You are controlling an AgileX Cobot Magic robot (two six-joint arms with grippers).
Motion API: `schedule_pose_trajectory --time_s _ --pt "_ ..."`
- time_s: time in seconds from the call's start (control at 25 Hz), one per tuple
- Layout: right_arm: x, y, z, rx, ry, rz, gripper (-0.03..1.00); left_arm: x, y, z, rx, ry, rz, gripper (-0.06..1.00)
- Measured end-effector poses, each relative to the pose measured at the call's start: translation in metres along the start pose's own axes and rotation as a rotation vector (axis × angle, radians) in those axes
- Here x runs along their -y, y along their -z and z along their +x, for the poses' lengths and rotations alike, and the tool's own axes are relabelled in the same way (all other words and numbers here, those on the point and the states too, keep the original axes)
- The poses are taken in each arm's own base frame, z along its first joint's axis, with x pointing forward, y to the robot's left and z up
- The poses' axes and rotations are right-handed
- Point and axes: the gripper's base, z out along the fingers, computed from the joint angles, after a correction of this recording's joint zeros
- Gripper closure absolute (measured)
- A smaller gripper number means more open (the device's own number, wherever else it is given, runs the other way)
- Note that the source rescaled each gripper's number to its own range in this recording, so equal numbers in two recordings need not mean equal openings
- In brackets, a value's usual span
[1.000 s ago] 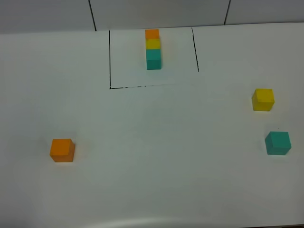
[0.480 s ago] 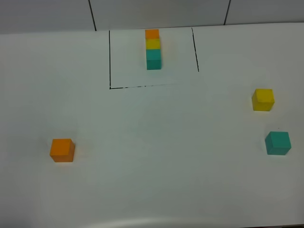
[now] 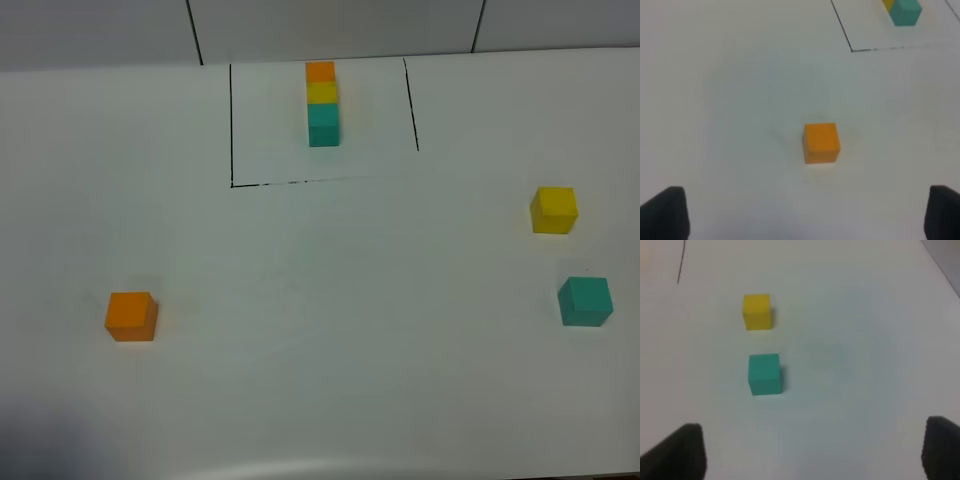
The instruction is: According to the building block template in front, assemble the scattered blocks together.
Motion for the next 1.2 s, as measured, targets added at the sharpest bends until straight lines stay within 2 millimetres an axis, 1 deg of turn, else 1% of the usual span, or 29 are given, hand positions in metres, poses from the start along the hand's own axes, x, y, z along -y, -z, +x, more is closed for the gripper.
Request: schedule_pose_trajectory --time_s 0.08,0.12,0.2,0.32,0.44,0.48,0.6,0.76,0.84,1.04,1.12,1.2 --pt "0.0 0.0 0.0 0.0 0.0 0.0 0.22 -0.001 -0.019 -0.01 -0.081 0.006 -0.003 -0.06" --pt "0.0 0.0 0.0 0.0 0.0 0.0 0.22 -0.001 -0.032 -0.016 -0.13 0.011 -0.004 -0.06" --pt "0.0 0.0 0.0 0.0 0.0 0.0 0.22 -0.002 -0.053 -0.022 -0.195 0.021 -0.004 -0.06" --pt "0.0 0.0 0.0 0.0 0.0 0.0 0.22 -0.001 -0.09 -0.027 -0.321 0.058 0.008 -0.05" --pt "0.0 0.0 0.0 0.0 0.0 0.0 0.22 -0.001 -0.12 -0.029 -0.434 0.063 0.024 -0.05" --pt "0.0 0.0 0.0 0.0 0.0 0.0 0.22 0.0 -0.127 -0.031 -0.468 0.067 0.03 -0.05" --pt "0.0 0.0 0.0 0.0 0.0 0.0 0.22 0.001 -0.146 -0.046 -0.56 0.077 0.042 -0.05" --pt "0.0 0.0 0.0 0.0 0.0 0.0 0.22 0.003 -0.162 -0.062 -0.617 0.081 0.052 -0.04" --pt "0.0 0.0 0.0 0.0 0.0 0.0 0.22 0.009 -0.169 -0.067 -0.632 0.065 0.065 -0.04" --pt "0.0 0.0 0.0 0.0 0.0 0.0 0.22 0.03 -0.192 -0.072 -0.684 0.041 0.053 -0.04" --pt "0.0 0.0 0.0 0.0 0.0 0.0 0.22 0.032 -0.202 -0.071 -0.71 0.055 0.001 -0.04" --pt "0.0 0.0 0.0 0.0 0.0 0.0 0.22 0.03 -0.212 -0.067 -0.734 0.077 -0.053 -0.04"
